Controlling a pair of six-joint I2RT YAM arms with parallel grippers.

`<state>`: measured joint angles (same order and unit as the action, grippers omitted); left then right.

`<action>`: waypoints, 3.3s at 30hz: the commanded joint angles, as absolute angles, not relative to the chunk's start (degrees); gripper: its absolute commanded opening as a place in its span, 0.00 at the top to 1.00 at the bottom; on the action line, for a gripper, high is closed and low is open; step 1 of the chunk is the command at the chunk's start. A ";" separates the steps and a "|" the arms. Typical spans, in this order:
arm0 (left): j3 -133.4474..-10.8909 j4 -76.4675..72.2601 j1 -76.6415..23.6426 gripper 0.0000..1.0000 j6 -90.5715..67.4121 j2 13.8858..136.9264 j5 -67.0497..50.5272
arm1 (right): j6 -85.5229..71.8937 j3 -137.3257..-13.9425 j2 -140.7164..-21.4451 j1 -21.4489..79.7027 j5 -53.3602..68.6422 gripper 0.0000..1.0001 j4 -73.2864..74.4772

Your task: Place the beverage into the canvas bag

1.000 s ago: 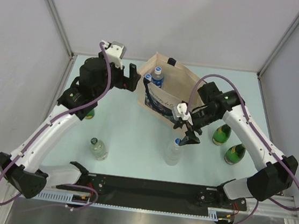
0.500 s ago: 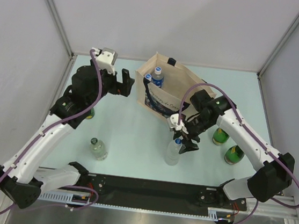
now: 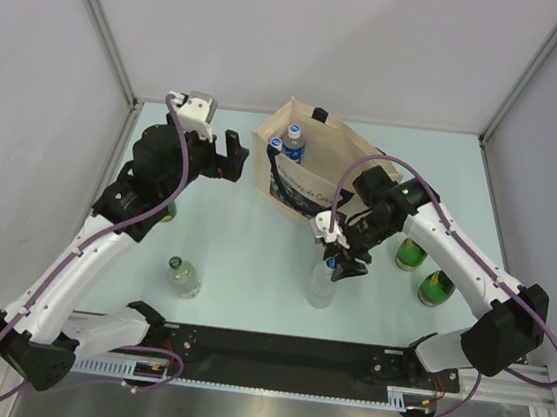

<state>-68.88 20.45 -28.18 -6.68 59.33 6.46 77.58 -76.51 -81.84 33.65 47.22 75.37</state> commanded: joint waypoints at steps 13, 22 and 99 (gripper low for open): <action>-68.47 19.42 -27.33 0.00 -7.12 57.83 7.38 | 69.53 -86.46 -82.35 34.37 48.43 1.00 72.33; -65.57 19.42 -27.07 0.00 -7.65 55.90 8.26 | 56.70 -100.01 -84.99 34.36 52.12 1.00 67.07; -61.17 19.69 -24.61 0.00 -7.47 54.49 9.32 | 25.40 -107.86 -116.11 20.48 41.13 1.00 12.48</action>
<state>-61.58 20.69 -25.26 -6.63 55.44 8.88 23.27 -109.89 -118.61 20.58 37.91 21.87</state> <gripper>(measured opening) 0.996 0.382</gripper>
